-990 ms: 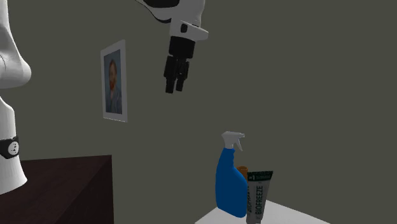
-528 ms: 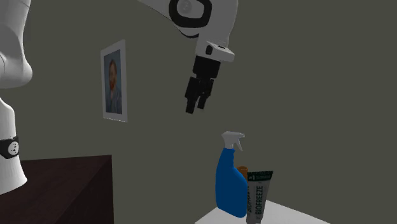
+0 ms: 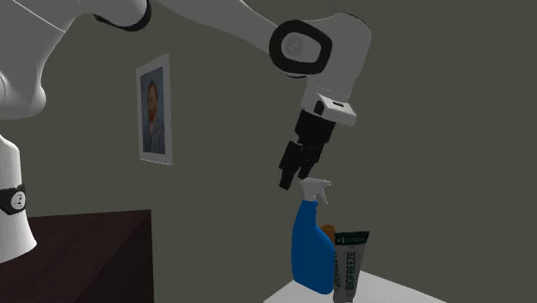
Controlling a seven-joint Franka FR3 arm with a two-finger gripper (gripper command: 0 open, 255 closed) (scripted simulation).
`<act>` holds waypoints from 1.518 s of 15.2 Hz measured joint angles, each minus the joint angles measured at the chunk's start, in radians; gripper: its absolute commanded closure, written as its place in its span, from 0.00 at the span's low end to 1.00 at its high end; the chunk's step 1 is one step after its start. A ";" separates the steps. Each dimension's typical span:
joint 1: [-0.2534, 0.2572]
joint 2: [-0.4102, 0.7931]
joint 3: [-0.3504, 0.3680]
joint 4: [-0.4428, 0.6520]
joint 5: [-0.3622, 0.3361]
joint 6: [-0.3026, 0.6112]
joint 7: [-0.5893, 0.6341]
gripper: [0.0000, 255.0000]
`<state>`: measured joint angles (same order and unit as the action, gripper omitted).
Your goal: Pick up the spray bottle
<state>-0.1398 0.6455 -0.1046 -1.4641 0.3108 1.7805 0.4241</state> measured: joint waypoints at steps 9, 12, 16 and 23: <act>-0.092 0.360 -0.006 0.471 0.058 -0.128 0.125 0.00; -0.092 0.388 -0.001 0.520 0.061 -0.124 0.135 0.00; -0.094 0.403 0.002 0.543 0.062 -0.110 0.134 1.00; -0.079 0.195 -0.013 0.171 0.073 0.086 0.052 1.00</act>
<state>-0.2189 0.8406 -0.1174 -1.2927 0.3833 1.8666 0.4758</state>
